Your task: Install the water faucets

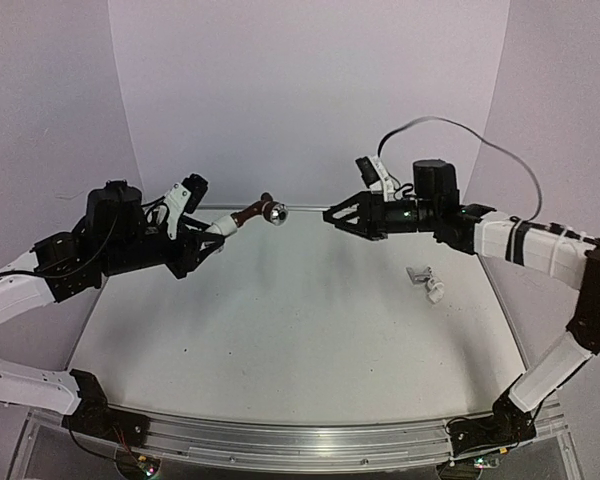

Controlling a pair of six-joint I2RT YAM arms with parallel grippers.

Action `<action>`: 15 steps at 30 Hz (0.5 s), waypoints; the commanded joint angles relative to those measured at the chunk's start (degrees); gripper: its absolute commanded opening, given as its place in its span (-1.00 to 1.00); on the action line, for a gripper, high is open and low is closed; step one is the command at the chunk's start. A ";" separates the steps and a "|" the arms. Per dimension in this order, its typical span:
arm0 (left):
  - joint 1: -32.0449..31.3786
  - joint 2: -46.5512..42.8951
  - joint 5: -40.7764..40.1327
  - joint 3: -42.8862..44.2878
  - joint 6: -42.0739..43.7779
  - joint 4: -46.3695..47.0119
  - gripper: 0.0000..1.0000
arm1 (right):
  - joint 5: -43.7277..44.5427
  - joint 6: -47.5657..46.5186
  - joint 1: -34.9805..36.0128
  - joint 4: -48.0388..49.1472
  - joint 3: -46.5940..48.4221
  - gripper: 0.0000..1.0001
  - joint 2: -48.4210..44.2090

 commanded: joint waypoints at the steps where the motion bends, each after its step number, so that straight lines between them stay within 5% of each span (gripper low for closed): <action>1: 7.74 0.80 25.44 5.57 -21.70 -0.89 -1.00 | 14.68 -51.79 5.23 -11.14 -2.47 0.97 -10.83; 3: 10.00 3.37 37.56 6.54 -25.54 -0.93 -1.00 | 16.65 -62.52 6.83 -10.58 -3.62 0.97 -11.22; 8: 10.74 9.65 57.89 8.55 -28.39 -1.10 -1.00 | 15.34 -72.79 10.01 -10.69 -1.76 0.96 -9.76; 15: 10.74 13.58 65.00 9.29 -28.81 -1.12 -1.00 | 12.31 -74.69 11.51 -6.09 -3.02 0.94 -9.52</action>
